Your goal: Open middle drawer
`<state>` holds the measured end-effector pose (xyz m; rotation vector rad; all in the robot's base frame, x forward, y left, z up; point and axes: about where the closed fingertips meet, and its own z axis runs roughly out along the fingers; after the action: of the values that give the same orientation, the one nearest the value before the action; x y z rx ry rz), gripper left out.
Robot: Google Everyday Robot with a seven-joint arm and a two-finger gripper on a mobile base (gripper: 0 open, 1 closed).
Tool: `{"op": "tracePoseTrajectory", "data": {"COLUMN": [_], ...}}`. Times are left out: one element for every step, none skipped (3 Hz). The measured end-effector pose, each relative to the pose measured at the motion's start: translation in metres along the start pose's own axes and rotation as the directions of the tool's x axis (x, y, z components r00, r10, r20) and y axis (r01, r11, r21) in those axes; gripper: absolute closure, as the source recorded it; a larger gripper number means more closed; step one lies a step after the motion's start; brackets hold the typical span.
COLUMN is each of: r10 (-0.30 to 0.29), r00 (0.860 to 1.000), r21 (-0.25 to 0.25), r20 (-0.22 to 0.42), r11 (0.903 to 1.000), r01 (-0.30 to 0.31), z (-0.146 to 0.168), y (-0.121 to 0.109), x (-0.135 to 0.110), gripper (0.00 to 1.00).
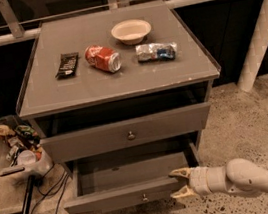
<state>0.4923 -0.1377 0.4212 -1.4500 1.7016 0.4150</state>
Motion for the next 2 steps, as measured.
{"op": "tracePoseTrajectory", "data": {"r10": [0.000, 0.003], "r00": [1.000, 1.000], "r21": [0.000, -0.001], "r20": [0.000, -0.002], "r11": [1.0000, 1.0000], "r01": [0.000, -0.003], "z": [0.0000, -0.0004], "y": [0.0001, 0.0020], "x": [0.0001, 0.0018], "gripper": [0.46, 0.69]}}
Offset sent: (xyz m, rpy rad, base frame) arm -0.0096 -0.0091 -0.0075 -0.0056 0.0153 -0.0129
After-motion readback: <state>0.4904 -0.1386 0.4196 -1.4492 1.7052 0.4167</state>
